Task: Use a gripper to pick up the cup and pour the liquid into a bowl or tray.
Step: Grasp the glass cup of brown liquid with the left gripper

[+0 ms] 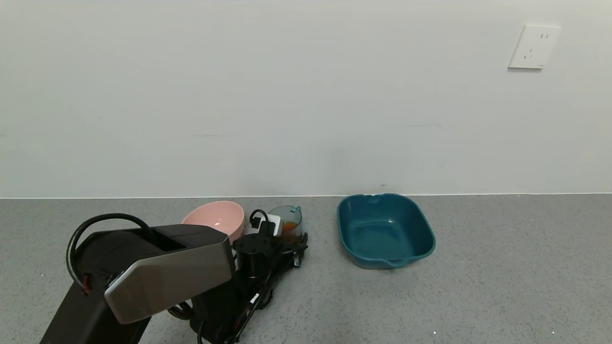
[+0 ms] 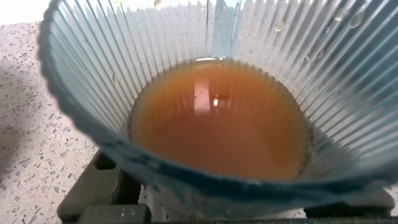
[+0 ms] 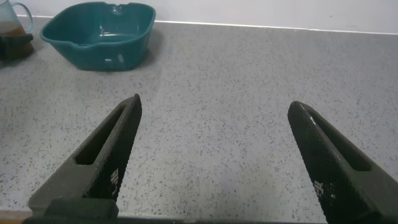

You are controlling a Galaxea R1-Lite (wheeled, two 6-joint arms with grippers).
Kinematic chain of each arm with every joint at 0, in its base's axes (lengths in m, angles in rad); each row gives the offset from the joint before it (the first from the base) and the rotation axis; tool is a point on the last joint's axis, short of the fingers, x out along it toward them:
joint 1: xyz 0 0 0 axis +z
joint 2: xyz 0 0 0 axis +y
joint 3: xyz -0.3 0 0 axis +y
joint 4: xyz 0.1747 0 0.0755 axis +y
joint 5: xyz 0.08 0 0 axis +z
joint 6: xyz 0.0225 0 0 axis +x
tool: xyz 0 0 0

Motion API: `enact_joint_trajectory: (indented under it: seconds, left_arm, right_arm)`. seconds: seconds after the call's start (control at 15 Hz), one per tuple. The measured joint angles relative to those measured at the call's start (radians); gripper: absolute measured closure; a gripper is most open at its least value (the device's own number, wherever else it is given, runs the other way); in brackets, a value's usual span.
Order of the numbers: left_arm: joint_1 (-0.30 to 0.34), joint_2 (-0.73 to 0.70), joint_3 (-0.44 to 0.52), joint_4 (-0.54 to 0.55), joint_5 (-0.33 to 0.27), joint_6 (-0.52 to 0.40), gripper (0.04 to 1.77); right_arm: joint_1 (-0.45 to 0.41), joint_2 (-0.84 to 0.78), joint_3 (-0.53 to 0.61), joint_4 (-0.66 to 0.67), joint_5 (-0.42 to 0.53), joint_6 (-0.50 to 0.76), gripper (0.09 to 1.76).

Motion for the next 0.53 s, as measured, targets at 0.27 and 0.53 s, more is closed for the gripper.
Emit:
enact_joint_trajectory:
  seconds: [0.27, 0.53]
  left_arm:
    - [0.0, -0.004, -0.003, 0.013, 0.0, 0.004, 0.48]
    - [-0.001, -0.006, 0.001, -0.008, -0.026, 0.009, 0.48]
  right_arm:
    - [0.0, 0.0, 0.0, 0.0, 0.0, 0.0, 0.14]
    - [0.0, 0.0, 0.0, 0.0, 0.0, 0.0, 0.14]
